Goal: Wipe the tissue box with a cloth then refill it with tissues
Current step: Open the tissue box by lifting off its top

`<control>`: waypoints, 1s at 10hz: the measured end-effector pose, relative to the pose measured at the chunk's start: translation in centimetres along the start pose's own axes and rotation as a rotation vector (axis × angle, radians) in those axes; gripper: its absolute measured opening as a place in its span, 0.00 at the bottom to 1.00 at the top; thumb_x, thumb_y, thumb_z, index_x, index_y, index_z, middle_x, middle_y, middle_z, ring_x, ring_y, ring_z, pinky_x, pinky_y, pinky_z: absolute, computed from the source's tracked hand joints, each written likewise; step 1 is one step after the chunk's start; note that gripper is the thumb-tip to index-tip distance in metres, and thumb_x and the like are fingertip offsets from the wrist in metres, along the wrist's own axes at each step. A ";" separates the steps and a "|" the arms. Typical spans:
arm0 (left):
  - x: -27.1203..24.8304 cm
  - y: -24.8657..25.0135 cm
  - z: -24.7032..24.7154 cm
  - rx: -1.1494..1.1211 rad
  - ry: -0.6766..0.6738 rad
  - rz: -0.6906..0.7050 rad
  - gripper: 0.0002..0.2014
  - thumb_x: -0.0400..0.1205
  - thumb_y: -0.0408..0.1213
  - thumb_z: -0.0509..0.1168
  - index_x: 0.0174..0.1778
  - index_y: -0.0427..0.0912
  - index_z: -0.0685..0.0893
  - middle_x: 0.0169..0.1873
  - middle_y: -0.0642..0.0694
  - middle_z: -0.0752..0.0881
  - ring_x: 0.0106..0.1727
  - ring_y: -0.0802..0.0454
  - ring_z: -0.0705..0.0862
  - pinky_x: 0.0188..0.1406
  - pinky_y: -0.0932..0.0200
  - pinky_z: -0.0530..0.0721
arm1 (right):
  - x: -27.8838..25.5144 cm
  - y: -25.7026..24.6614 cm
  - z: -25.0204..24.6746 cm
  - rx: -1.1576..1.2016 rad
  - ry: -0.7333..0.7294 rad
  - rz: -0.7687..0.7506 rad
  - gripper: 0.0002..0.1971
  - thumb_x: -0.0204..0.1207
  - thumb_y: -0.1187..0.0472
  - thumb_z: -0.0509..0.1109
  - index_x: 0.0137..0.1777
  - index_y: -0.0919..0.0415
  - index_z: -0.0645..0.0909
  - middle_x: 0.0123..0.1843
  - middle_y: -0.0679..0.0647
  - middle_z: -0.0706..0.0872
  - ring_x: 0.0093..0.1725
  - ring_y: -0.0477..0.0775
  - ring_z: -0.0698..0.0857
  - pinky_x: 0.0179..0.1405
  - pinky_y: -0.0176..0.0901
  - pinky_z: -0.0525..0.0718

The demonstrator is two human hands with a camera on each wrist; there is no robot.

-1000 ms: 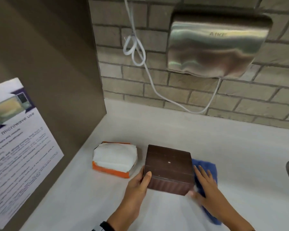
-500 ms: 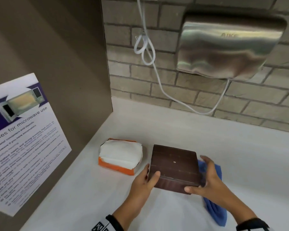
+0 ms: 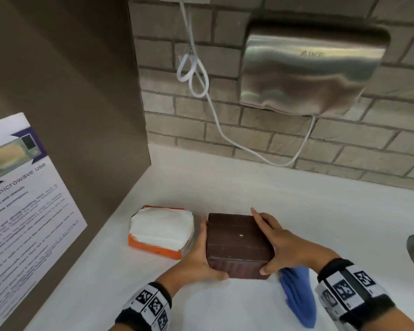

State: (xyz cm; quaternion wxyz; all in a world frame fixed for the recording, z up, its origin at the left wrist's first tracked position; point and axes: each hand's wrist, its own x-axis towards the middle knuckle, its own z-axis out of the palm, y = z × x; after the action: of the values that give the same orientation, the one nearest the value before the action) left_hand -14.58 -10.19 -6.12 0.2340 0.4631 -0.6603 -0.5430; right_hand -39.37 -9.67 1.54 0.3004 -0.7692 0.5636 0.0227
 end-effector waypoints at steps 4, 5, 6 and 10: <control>0.0 2.0 -1.3 0.205 -0.030 0.067 0.66 0.65 0.34 0.80 0.76 0.58 0.27 0.56 0.80 0.46 0.68 0.77 0.52 0.59 0.90 0.56 | 0.2 -0.2 -0.5 -0.088 -0.043 -0.006 0.68 0.56 0.49 0.82 0.76 0.31 0.26 0.78 0.44 0.48 0.76 0.55 0.55 0.74 0.48 0.62; 0.0 2.2 -1.2 0.167 -0.050 0.078 0.62 0.66 0.28 0.79 0.71 0.60 0.31 0.54 0.79 0.51 0.50 1.01 0.56 0.47 0.94 0.60 | 0.1 -0.3 0.0 -0.091 0.014 -0.028 0.67 0.55 0.49 0.82 0.77 0.30 0.28 0.76 0.45 0.50 0.75 0.56 0.56 0.74 0.49 0.61; 0.1 1.6 -1.3 0.137 -0.045 0.102 0.61 0.64 0.28 0.79 0.67 0.73 0.36 0.56 0.76 0.60 0.51 1.00 0.62 0.48 0.92 0.64 | -0.2 -0.1 0.4 -0.075 0.055 -0.034 0.67 0.55 0.48 0.83 0.77 0.30 0.30 0.76 0.43 0.51 0.75 0.54 0.56 0.73 0.46 0.58; 0.0 1.6 -1.5 0.132 -0.072 0.097 0.59 0.60 0.29 0.81 0.71 0.70 0.46 0.60 0.74 0.76 0.63 0.84 0.72 0.53 0.83 0.73 | -1.5 -0.4 1.0 -0.126 0.141 -0.056 0.66 0.54 0.42 0.82 0.77 0.28 0.32 0.77 0.46 0.46 0.79 0.52 0.48 0.78 0.51 0.52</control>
State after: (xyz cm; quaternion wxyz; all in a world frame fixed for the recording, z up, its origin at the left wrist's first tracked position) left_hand -13.98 -10.94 -4.15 0.2053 0.4252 -0.7243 -0.5025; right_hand -39.24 -7.81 1.52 0.2117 -0.8016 0.5591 -0.0046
